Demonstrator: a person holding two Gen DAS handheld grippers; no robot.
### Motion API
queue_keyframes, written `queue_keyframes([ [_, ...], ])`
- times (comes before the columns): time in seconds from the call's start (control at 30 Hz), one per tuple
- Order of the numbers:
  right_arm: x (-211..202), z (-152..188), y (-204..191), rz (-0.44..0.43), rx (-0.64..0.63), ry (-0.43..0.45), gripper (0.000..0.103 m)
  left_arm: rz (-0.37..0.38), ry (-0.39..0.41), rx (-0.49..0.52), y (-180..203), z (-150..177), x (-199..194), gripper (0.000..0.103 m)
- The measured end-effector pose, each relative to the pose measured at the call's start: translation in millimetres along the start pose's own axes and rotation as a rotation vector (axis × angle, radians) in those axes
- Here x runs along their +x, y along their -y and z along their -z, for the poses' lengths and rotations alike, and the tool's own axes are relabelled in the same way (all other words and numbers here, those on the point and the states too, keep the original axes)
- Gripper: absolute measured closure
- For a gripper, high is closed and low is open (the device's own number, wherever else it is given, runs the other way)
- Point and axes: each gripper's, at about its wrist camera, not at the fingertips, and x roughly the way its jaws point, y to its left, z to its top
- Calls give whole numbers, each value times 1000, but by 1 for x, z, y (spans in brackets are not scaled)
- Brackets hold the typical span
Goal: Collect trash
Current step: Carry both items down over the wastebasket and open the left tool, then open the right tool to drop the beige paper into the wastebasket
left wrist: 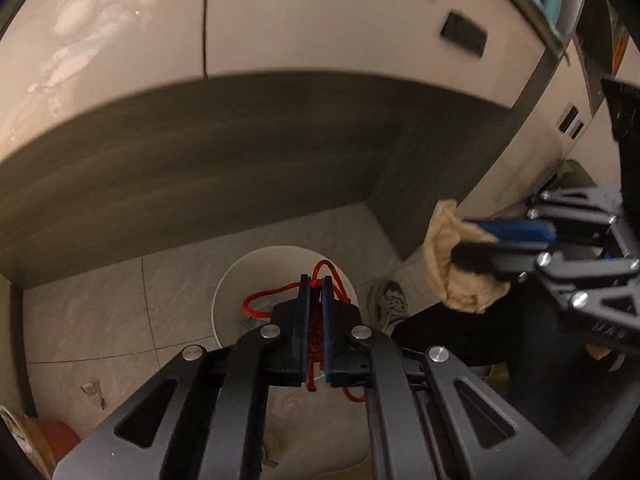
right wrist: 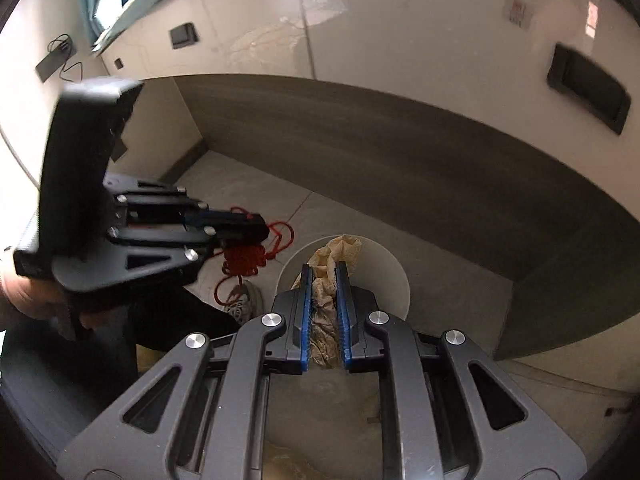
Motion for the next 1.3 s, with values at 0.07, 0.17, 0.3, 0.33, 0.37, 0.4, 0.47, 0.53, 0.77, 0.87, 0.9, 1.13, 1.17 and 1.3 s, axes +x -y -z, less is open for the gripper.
queue_keyframes([
  [0.07,10,-6,4,1,-8,-9,92,-2,-10,6,-4,0,11,99],
  [0.17,22,-10,10,-5,-6,-23,92,9,-27,-4,-11,-2,27,98],
  [0.3,38,-12,15,-16,-5,-46,92,4,-57,8,-19,-6,46,98],
  [0.33,41,-12,16,-16,-4,-51,92,-5,-65,14,-20,-7,50,95],
  [0.37,44,-11,16,-19,-2,-56,92,-12,-74,15,-22,-8,54,78],
  [0.4,47,-12,18,-21,0,-63,92,-16,-80,10,-21,-8,56,63],
  [0.47,53,-13,19,-22,6,-72,92,-30,-66,-12,-24,-11,55,9],
  [0.53,56,-11,19,-23,8,-79,92,-9,-56,-40,-30,-12,51,9],
  [0.77,71,-11,19,-37,2,-111,92,-11,-56,-111,-53,-14,38,6],
  [0.87,78,-12,11,-59,-25,-134,91,-21,-53,-119,-59,-14,31,6],
  [0.9,80,-12,7,-66,-38,-143,90,-27,-51,-121,-61,-14,29,6],
  [1.13,76,-14,8,23,-55,-125,5,-70,-12,-156,-69,-20,9,6],
  [1.17,73,-14,10,28,-50,-124,5,-74,-5,-156,-68,-20,5,6],
  [1.3,52,-15,9,41,-36,-101,5,-84,24,-134,-65,-23,-21,6],
])
